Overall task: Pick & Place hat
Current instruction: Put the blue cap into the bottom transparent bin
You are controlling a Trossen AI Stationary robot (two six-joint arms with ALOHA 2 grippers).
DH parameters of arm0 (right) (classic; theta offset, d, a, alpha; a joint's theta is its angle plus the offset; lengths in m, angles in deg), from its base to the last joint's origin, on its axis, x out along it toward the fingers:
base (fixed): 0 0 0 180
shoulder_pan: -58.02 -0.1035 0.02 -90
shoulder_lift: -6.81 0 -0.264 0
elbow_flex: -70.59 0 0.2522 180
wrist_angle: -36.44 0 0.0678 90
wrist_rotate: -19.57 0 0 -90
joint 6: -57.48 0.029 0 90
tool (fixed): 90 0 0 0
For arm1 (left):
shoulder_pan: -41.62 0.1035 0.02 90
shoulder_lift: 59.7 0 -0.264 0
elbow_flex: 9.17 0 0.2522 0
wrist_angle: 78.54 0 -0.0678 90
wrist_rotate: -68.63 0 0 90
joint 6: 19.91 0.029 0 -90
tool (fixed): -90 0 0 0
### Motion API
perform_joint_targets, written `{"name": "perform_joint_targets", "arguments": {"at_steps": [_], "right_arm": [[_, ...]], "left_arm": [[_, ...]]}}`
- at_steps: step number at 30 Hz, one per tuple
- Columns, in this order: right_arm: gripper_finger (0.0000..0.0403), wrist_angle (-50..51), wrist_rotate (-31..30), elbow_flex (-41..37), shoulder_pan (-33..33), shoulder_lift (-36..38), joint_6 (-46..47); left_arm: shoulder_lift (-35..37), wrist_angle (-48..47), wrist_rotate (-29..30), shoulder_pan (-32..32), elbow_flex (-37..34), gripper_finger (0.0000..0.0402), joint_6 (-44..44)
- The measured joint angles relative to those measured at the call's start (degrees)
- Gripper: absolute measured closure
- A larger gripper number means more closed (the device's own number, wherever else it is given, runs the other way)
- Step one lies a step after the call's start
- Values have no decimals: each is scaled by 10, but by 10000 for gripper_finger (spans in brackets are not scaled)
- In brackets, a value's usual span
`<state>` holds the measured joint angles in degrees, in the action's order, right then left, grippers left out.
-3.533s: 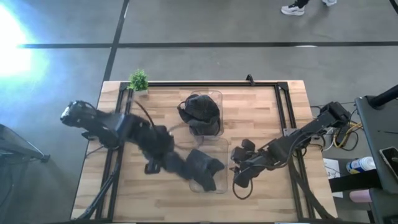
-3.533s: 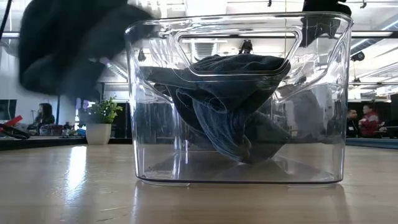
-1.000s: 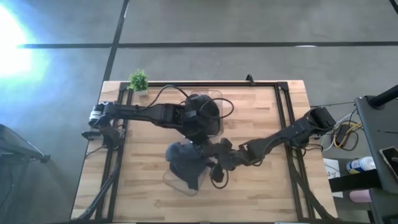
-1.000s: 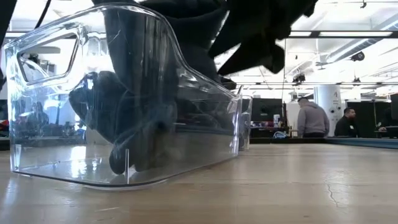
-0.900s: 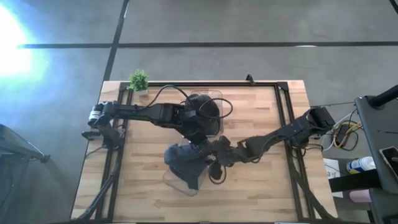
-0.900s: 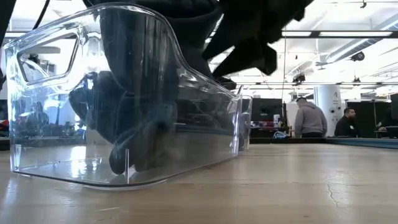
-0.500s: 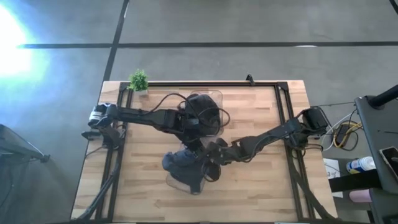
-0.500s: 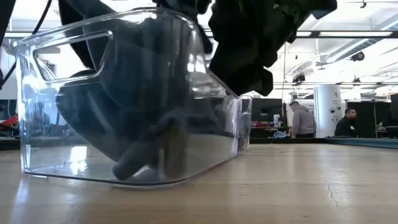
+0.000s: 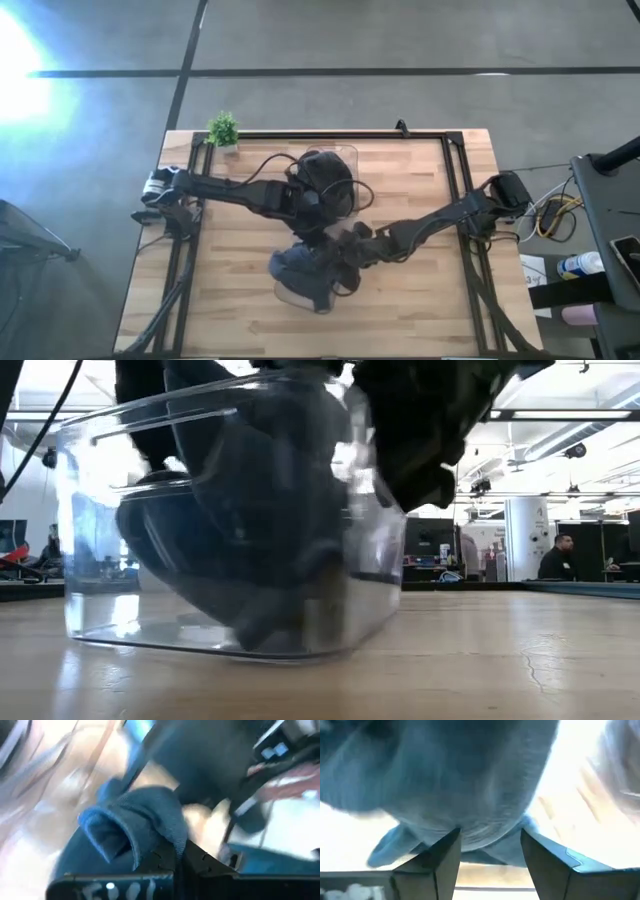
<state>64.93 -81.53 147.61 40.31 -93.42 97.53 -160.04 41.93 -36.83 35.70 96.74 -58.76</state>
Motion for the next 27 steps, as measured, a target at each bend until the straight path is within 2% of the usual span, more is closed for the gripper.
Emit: {"name": "perform_joint_targets", "arguments": {"at_steps": [4,11,14,19,24,27], "right_arm": [[199,48,-22,0,-12,29,-9],[199,90,-38,-1,-23,69,-26],[199,92,-53,-3,-23,79,-30],[199,90,-56,-4,-23,85,-38],[199,89,-56,4,-24,97,-50],[199,91,-56,1,-24,107,-55]], "left_arm": [[0,-33,20,-2,-6,379,20],[1,-33,34,-3,6,284,33],[14,-34,25,-3,27,261,46],[42,-43,34,-3,43,251,68],[40,-51,52,-6,42,250,77],[50,-113,52,-7,50,250,88]]}}
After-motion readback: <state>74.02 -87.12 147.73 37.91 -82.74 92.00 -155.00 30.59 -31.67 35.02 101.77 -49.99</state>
